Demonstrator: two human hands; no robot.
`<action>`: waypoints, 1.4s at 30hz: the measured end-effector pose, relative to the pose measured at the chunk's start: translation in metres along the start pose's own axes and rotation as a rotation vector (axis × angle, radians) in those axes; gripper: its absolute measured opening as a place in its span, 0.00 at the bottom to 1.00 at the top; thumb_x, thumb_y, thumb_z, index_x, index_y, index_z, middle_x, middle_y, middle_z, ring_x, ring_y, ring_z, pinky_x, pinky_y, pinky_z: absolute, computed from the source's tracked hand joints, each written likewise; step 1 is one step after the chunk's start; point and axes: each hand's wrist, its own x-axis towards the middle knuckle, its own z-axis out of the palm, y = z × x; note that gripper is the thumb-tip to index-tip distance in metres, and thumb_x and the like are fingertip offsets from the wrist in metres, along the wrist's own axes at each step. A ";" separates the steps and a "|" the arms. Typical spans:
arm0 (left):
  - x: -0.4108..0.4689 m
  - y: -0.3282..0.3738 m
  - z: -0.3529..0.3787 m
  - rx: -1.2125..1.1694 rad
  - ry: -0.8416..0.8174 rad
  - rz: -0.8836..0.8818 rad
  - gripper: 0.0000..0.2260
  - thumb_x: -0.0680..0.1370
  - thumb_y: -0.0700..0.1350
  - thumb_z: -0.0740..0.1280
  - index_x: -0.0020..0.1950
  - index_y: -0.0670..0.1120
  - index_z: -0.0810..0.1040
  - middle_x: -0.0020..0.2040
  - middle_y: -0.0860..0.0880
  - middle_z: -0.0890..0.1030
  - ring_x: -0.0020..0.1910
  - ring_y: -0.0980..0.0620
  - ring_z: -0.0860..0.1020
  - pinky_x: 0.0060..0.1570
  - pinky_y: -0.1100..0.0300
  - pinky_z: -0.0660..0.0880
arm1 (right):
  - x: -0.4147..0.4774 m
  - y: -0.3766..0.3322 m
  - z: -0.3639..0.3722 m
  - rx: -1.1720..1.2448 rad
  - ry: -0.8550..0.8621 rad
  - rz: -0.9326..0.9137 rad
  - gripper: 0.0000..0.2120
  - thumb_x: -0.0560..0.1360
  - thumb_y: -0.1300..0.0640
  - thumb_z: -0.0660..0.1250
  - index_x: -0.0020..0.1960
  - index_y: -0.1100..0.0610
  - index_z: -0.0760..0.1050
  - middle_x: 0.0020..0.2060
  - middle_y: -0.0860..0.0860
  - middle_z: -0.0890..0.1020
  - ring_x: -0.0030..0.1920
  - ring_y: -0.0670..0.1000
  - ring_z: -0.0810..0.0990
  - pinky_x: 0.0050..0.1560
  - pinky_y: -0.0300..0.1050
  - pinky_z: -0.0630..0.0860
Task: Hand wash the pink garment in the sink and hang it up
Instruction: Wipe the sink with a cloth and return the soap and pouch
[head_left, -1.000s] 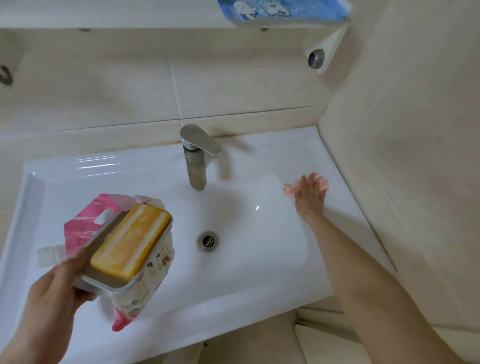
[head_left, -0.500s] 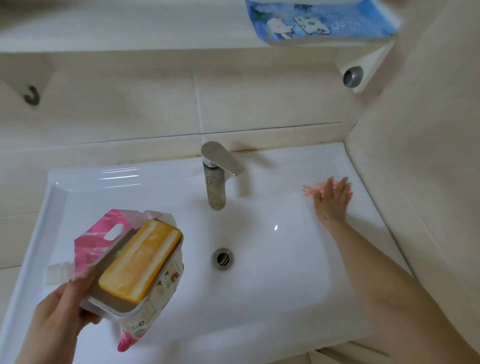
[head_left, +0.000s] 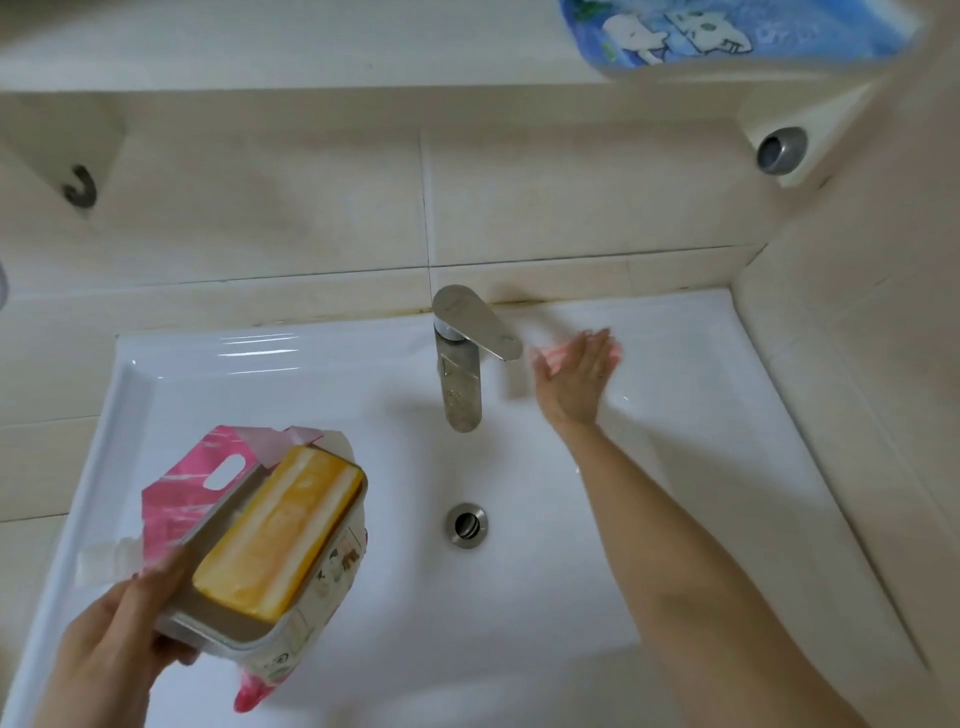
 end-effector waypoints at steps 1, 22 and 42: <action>-0.001 0.000 0.000 0.003 0.005 0.013 0.12 0.80 0.45 0.61 0.48 0.36 0.75 0.18 0.46 0.70 0.16 0.55 0.66 0.19 0.73 0.62 | -0.013 -0.009 0.007 0.002 0.003 -0.075 0.38 0.77 0.40 0.48 0.74 0.70 0.55 0.73 0.70 0.54 0.75 0.66 0.50 0.74 0.57 0.38; 0.010 -0.012 -0.010 0.037 -0.008 -0.020 0.15 0.79 0.49 0.63 0.44 0.37 0.76 0.19 0.45 0.72 0.16 0.54 0.68 0.20 0.72 0.63 | -0.003 0.023 -0.006 -0.071 -0.031 -0.171 0.40 0.73 0.40 0.33 0.76 0.62 0.56 0.75 0.65 0.51 0.76 0.65 0.47 0.75 0.59 0.45; 0.027 -0.021 -0.007 0.028 -0.070 -0.108 0.26 0.70 0.65 0.68 0.51 0.42 0.78 0.42 0.38 0.79 0.37 0.40 0.75 0.38 0.54 0.77 | -0.027 0.039 -0.013 -0.367 -0.064 -0.615 0.23 0.80 0.52 0.50 0.75 0.46 0.61 0.76 0.49 0.60 0.76 0.53 0.55 0.72 0.67 0.48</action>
